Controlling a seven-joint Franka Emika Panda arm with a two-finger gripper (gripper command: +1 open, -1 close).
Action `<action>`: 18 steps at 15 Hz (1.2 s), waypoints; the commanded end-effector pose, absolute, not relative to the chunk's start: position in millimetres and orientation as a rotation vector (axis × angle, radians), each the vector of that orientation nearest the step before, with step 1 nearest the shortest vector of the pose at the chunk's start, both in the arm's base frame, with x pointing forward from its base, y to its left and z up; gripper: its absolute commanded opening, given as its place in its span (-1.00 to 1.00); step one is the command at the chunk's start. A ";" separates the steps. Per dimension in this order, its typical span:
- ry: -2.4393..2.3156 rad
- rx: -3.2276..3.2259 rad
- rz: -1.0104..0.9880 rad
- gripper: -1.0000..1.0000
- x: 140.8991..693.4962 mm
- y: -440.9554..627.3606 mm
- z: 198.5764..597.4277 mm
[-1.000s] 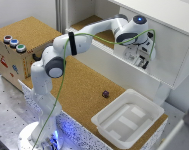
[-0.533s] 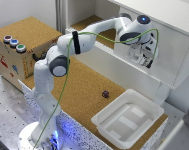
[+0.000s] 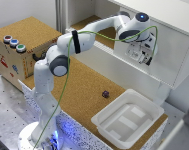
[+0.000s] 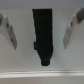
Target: Grasp the door handle and slide the door to the left
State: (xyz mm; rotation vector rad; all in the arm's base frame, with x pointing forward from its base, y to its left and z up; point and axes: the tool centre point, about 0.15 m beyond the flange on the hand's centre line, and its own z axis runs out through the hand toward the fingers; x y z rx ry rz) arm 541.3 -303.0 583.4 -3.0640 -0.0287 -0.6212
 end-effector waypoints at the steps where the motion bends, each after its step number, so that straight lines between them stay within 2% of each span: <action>1: 0.002 -3.077 -0.506 1.00 574.4 -310.1 587.9; 2: 0.009 -3.081 -0.506 -1.00 577.0 -312.3 587.0; 18: -0.008 -3.076 -0.456 -1.00 595.3 -297.9 574.9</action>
